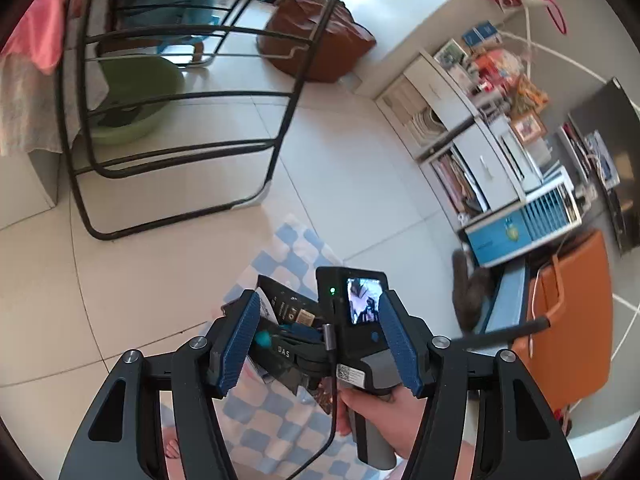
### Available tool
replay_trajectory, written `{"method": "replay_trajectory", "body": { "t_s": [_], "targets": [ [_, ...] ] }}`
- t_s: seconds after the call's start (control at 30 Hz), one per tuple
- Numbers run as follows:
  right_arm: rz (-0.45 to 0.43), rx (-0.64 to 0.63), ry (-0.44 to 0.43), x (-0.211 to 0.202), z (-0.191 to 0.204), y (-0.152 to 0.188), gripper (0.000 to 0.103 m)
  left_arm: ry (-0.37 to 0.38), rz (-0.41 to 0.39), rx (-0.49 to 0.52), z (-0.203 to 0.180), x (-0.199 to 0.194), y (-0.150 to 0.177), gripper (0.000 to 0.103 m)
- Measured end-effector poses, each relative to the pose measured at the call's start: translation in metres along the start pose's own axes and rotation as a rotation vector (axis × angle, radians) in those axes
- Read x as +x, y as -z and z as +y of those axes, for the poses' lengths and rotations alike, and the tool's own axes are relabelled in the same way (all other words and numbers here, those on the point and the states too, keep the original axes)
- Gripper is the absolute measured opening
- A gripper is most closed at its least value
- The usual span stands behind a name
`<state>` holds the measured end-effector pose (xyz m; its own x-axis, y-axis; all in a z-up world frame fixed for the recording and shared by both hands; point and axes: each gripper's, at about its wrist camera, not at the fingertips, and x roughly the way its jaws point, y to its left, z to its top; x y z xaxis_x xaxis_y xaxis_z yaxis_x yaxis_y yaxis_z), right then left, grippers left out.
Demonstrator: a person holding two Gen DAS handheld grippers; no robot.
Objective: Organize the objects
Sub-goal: 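Lower the teal tube into the pink box and open the right tool, then move the left tool onto the red pen and close on it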
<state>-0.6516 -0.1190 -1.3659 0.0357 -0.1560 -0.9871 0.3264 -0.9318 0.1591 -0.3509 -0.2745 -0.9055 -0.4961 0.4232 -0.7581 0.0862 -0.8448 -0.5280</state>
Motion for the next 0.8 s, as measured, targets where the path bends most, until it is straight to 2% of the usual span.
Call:
{"method": "replay_trajectory", "body": {
  "t_s": [0.07, 0.13, 0.17, 0.2, 0.27, 0.3, 0.33, 0.4, 0.43, 0.5, 0.57, 0.63, 0.7, 0.8],
  "targets": [
    [-0.057, -0.004, -0.028, -0.014, -0.004, 0.002, 0.054, -0.003, 0.004, 0.006, 0.009, 0.010, -0.003, 0.060],
    [-0.128, 0.021, -0.109, -0.047, -0.019, 0.013, 0.054, -0.017, -0.001, 0.032, 0.003, 0.021, -0.011, 0.060],
    [-0.153, 0.056, -0.168, -0.065, -0.030, 0.018, 0.054, -0.031, 0.004, 0.079, -0.006, 0.028, -0.010, 0.060],
    [-0.186, 0.132, -0.276, -0.095, -0.055, 0.033, 0.055, -0.037, 0.015, 0.149, -0.021, 0.041, -0.012, 0.060],
    [-0.218, 0.269, -0.414, -0.130, -0.099, 0.071, 0.060, -0.025, 0.065, 0.397, -0.068, 0.087, -0.002, 0.060],
    [-0.236, 0.356, -0.462, -0.150, -0.127, 0.100, 0.062, -0.020, 0.086, 0.516, -0.090, 0.103, 0.005, 0.060],
    [-0.258, 0.430, -0.471, -0.169, -0.155, 0.130, 0.062, -0.014, 0.108, 0.681, -0.118, 0.128, 0.017, 0.060],
    [-0.295, 0.563, -0.372, -0.201, -0.203, 0.185, 0.064, 0.009, 0.130, 1.069, -0.176, 0.190, 0.049, 0.060],
    [-0.327, 0.627, -0.338, -0.215, -0.224, 0.208, 0.064, 0.054, 0.155, 1.234, -0.200, 0.223, 0.067, 0.060],
    [-0.430, 0.713, -0.345, -0.237, -0.261, 0.251, 0.064, 0.138, 0.199, 1.447, -0.232, 0.280, 0.092, 0.060],
    [-0.468, 0.771, -0.322, -0.246, -0.288, 0.274, 0.064, 0.192, 0.247, 1.620, -0.257, 0.341, 0.114, 0.060],
    [-0.460, 0.785, -0.290, -0.245, -0.314, 0.287, 0.064, 0.183, 0.350, 1.674, -0.270, 0.412, 0.124, 0.060],
    [-0.437, 0.826, -0.269, -0.240, -0.339, 0.302, 0.064, 0.145, 0.437, 1.638, -0.273, 0.468, 0.122, 0.060],
    [-0.450, 0.925, -0.308, -0.236, -0.370, 0.320, 0.064, 0.171, 0.529, 1.565, -0.270, 0.530, 0.117, 0.059]
  ]
}}
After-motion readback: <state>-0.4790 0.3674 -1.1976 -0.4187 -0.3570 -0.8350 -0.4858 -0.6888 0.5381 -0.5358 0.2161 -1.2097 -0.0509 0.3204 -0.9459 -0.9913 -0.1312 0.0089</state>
